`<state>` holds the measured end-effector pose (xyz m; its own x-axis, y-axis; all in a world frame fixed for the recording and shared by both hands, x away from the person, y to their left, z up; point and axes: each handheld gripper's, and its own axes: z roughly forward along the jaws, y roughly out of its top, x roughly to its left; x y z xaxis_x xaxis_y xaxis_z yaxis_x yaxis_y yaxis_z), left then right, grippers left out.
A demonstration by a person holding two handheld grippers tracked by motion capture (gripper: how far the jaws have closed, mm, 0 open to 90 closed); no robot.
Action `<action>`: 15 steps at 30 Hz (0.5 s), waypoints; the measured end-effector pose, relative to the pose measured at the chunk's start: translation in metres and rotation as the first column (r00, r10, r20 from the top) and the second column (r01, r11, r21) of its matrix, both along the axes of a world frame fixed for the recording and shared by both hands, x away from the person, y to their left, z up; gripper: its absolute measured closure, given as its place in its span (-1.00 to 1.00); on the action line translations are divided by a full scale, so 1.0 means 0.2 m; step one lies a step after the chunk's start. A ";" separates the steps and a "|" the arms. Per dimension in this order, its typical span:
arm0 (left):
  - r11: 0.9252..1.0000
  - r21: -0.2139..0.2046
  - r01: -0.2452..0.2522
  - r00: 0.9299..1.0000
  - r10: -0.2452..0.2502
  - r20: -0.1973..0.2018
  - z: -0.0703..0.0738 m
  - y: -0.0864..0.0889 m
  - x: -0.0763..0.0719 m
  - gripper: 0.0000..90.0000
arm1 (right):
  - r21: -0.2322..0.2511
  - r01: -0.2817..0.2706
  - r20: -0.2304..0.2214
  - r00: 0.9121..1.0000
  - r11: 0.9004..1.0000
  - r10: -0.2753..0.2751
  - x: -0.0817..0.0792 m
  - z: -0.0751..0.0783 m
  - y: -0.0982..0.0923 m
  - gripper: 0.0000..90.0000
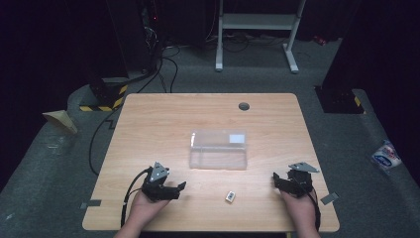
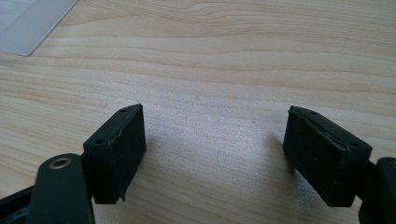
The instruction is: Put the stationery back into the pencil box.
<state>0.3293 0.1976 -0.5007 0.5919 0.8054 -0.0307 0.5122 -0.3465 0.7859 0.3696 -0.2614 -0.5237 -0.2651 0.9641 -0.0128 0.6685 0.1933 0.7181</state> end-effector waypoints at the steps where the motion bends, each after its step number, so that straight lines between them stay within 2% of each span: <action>1: 1.000 -0.001 0.003 1.000 -0.003 0.004 0.00 0.00 0.00 -0.66 | 0.000 0.000 0.000 1.000 1.000 0.000 0.00 0.00 0.00 -0.54; 6: 0.999 0.012 0.032 0.999 -0.032 0.007 0.01 -0.05 -0.02 -0.66 | 0.000 0.002 0.000 1.000 1.000 -0.002 0.00 0.00 0.00 -0.54; 11: 0.997 0.033 0.066 0.998 -0.066 -0.009 -0.01 -0.13 -0.02 -0.66 | 0.000 0.001 0.000 1.000 1.000 -0.001 0.00 0.00 0.00 -0.53; 15: 0.995 0.033 0.089 0.996 -0.089 -0.014 -0.02 -0.20 -0.02 -0.66 | 0.000 0.001 0.000 1.000 1.000 -0.001 0.00 0.00 0.00 -0.54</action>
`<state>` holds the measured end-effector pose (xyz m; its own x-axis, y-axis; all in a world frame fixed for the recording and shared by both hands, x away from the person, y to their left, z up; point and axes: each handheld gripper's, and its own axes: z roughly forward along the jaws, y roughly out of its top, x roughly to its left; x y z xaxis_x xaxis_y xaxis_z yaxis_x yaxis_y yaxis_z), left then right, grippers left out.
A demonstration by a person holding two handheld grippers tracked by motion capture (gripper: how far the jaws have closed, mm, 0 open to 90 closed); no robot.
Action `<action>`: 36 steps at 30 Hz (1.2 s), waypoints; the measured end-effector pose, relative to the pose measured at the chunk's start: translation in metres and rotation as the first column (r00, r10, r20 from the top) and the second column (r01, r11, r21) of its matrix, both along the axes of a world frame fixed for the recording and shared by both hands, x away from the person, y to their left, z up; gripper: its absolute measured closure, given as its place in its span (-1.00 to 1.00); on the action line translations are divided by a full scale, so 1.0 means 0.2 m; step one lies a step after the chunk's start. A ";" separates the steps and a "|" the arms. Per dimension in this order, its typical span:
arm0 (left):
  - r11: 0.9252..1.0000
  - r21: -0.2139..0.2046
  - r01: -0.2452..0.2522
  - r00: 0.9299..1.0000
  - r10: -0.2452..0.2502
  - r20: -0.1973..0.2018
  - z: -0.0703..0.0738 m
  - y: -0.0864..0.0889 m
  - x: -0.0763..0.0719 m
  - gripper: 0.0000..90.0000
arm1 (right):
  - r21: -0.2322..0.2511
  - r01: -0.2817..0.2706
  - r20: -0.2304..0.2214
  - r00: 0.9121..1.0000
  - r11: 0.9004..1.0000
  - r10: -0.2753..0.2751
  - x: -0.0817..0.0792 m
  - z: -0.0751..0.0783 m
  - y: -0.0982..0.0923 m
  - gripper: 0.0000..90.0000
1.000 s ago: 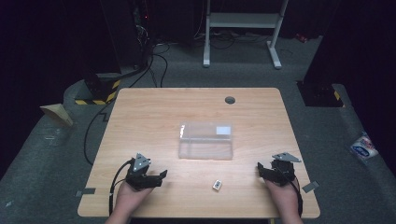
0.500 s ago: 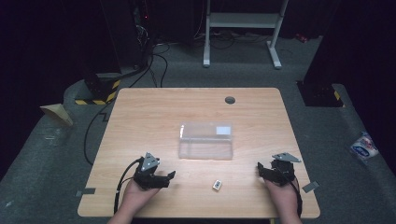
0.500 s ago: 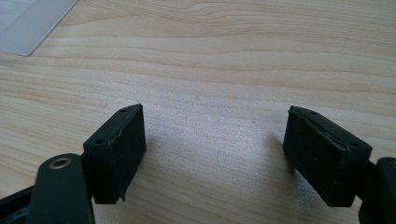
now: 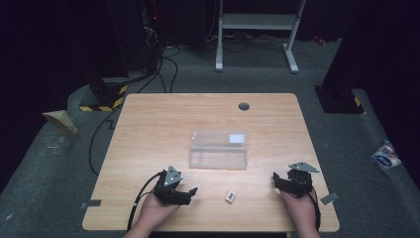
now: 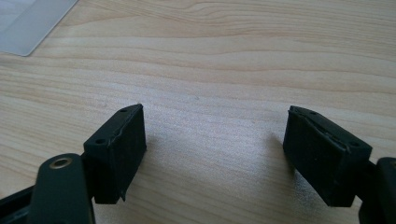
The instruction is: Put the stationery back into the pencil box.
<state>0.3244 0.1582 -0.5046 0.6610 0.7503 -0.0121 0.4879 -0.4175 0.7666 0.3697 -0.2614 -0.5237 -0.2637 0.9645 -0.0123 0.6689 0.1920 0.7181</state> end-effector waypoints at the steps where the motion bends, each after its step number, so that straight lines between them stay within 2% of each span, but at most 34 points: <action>1: 1.000 -0.021 0.011 1.000 -0.012 -0.012 -0.01 -0.05 0.00 -0.66 | 0.000 0.000 0.000 1.000 1.000 0.000 0.00 0.00 0.00 -0.53; 6: 0.998 -0.033 0.058 0.998 -0.058 -0.012 0.00 -0.15 -0.01 -0.65 | 0.000 0.000 0.000 1.000 1.000 0.000 0.00 0.00 0.00 -0.53; 11: 0.992 -0.078 0.102 0.994 -0.105 -0.030 0.00 -0.26 -0.01 -0.63 | -0.001 0.000 0.000 1.000 1.000 0.000 0.00 0.00 0.00 -0.53; 14: 0.987 -0.064 0.147 0.988 -0.149 -0.033 -0.01 -0.35 -0.02 -0.63 | -0.002 0.001 0.001 1.000 1.000 -0.001 0.00 0.00 0.00 -0.53; 16: 0.986 -0.066 0.154 0.987 -0.156 -0.037 -0.01 -0.37 -0.03 -0.62 | -0.002 0.001 0.001 1.000 1.000 -0.001 0.00 0.00 0.00 -0.53; 17: 0.983 -0.065 0.174 0.983 -0.177 -0.047 -0.02 -0.41 -0.03 -0.61 | -0.002 0.001 0.001 1.000 1.000 -0.001 0.00 0.00 0.00 -0.53; 21: 0.977 -0.063 0.202 0.977 -0.205 -0.060 -0.03 -0.50 -0.03 -0.59 | -0.002 0.001 0.001 1.000 1.000 -0.001 0.00 0.00 0.00 -0.53; 22: 0.976 -0.049 0.212 0.975 -0.215 -0.058 -0.04 -0.52 -0.03 -0.58 | -0.002 0.001 0.000 1.000 1.000 -0.001 0.00 0.00 0.00 -0.53; 26: 0.973 -0.031 0.228 0.971 -0.229 -0.074 -0.06 -0.57 -0.04 -0.43 | -0.001 -0.001 0.001 1.000 1.000 0.001 0.00 0.00 0.00 -0.53; 29: 0.973 -0.024 0.228 0.971 -0.229 -0.072 -0.07 -0.58 -0.03 -0.22 | -0.001 0.001 0.000 1.000 1.000 -0.001 0.00 0.00 0.00 -0.53; 30: 0.974 -0.019 0.227 0.971 -0.228 -0.067 -0.07 -0.58 -0.04 -0.22 | -0.001 0.001 0.000 1.000 1.000 -0.001 0.00 0.00 0.00 -0.53; 31: 0.975 -0.018 0.222 0.973 -0.223 -0.068 -0.08 -0.59 -0.04 -0.08 | -0.001 0.000 0.001 1.000 1.000 0.000 0.00 0.00 0.00 -0.53; 36: 0.976 -0.013 0.217 0.975 -0.218 -0.048 -0.08 -0.58 -0.04 0.23 | -0.001 0.001 0.000 1.000 1.000 -0.001 0.00 0.00 0.00 -0.53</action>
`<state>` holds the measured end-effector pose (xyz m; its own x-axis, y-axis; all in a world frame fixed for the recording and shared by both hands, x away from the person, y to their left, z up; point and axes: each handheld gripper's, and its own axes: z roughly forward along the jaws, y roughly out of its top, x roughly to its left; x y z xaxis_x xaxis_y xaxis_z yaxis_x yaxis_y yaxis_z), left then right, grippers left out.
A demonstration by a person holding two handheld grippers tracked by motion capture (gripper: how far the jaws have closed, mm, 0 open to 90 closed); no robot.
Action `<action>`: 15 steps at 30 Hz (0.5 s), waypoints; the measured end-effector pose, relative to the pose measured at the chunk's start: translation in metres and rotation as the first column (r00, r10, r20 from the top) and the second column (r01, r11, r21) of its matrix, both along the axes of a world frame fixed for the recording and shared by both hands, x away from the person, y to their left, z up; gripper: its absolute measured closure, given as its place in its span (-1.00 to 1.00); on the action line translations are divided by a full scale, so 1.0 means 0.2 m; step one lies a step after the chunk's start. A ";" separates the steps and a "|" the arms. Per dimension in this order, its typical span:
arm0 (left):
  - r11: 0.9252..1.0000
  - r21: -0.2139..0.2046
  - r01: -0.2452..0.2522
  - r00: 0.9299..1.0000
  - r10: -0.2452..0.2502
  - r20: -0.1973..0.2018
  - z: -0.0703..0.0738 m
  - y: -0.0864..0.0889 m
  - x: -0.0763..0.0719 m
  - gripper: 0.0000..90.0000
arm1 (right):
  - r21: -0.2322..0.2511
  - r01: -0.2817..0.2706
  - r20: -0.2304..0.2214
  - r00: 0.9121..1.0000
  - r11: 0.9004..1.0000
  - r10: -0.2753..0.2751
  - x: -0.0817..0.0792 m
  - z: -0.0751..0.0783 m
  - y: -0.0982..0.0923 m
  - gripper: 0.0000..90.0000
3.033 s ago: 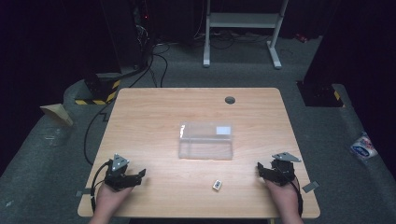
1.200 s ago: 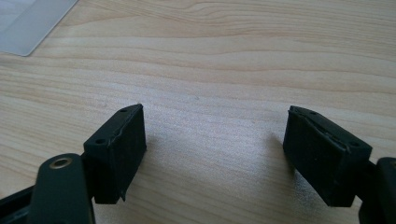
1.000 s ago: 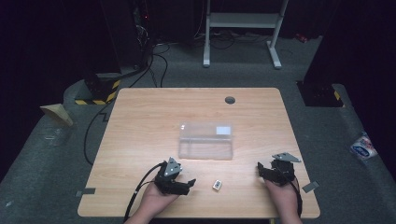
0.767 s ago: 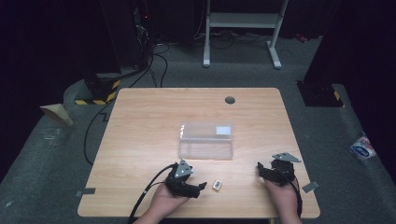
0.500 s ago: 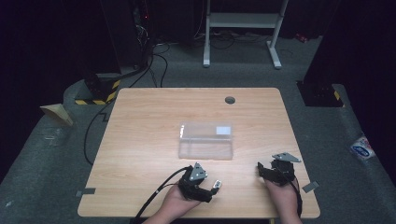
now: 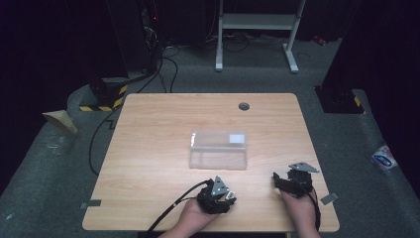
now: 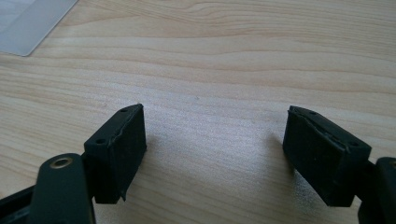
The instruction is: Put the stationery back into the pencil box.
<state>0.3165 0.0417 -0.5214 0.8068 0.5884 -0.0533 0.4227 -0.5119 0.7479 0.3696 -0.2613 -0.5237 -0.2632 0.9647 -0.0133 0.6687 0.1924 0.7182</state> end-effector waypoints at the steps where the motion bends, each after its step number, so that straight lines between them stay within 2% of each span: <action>1: 1.000 0.006 -0.001 1.000 0.001 0.009 0.00 0.00 0.00 0.31 | 0.000 0.000 0.000 1.000 1.000 0.000 0.00 0.00 0.00 -0.53; 4: 1.000 0.008 -0.002 1.000 0.001 0.023 0.00 0.02 0.00 0.50 | -0.001 0.001 0.001 1.000 1.000 -0.001 0.00 0.00 0.00 -0.52; 11: 1.000 0.011 -0.029 0.999 0.029 0.031 0.00 0.09 0.01 0.51 | -0.003 -0.001 0.004 1.000 1.000 0.001 0.00 0.00 0.00 -0.51; 15: 0.998 -0.009 -0.057 0.998 0.058 0.039 0.01 0.15 0.02 0.51 | -0.003 0.000 0.004 1.000 1.000 0.000 0.00 0.00 0.00 -0.51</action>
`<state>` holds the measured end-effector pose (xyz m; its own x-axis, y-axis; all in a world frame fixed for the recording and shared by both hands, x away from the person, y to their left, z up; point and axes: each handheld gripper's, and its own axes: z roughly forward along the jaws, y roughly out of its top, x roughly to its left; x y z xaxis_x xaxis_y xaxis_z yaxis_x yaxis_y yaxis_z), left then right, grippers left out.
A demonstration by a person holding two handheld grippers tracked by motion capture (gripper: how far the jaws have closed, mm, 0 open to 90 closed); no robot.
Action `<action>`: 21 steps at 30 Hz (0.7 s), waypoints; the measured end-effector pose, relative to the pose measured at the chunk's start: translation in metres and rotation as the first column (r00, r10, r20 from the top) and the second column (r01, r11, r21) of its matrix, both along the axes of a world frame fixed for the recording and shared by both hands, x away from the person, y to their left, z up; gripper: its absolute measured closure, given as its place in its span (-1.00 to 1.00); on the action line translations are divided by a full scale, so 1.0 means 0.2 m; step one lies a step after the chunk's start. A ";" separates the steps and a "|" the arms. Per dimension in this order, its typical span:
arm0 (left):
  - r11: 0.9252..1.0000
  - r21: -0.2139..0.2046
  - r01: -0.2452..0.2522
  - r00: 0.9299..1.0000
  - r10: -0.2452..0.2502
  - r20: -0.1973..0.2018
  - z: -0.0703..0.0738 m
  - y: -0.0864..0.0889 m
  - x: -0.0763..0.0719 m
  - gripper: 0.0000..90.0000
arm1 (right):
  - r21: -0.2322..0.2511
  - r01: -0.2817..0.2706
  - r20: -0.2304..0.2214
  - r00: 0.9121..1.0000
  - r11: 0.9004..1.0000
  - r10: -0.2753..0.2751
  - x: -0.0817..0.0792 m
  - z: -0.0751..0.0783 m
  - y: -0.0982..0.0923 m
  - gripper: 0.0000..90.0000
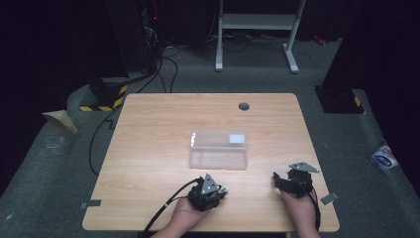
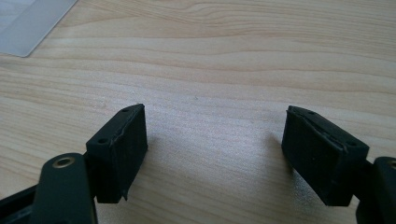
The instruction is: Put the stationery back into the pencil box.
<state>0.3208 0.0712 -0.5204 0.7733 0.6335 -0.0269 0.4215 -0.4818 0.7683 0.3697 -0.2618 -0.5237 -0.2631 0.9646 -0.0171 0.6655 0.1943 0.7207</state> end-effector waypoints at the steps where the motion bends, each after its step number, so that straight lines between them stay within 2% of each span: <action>1: 1.000 -0.003 -0.008 1.000 0.008 0.003 0.00 0.01 0.00 0.51 | 0.001 0.001 -0.001 1.000 1.000 -0.001 0.00 0.00 0.00 -0.51; 15: 0.997 -0.031 -0.076 0.996 0.077 0.042 0.06 0.17 0.06 0.52 | 0.001 0.002 0.002 1.000 1.000 -0.002 0.00 0.00 0.00 -0.51; 16: 0.995 -0.043 -0.090 0.995 0.092 0.046 0.08 0.20 0.08 0.52 | 0.004 0.003 -0.002 1.000 1.000 -0.003 0.00 0.00 0.00 -0.50; 21: 0.993 -0.038 -0.110 0.991 0.112 0.071 0.12 0.26 0.13 0.52 | 0.004 0.005 0.001 1.000 1.000 -0.005 0.00 0.00 0.00 -0.48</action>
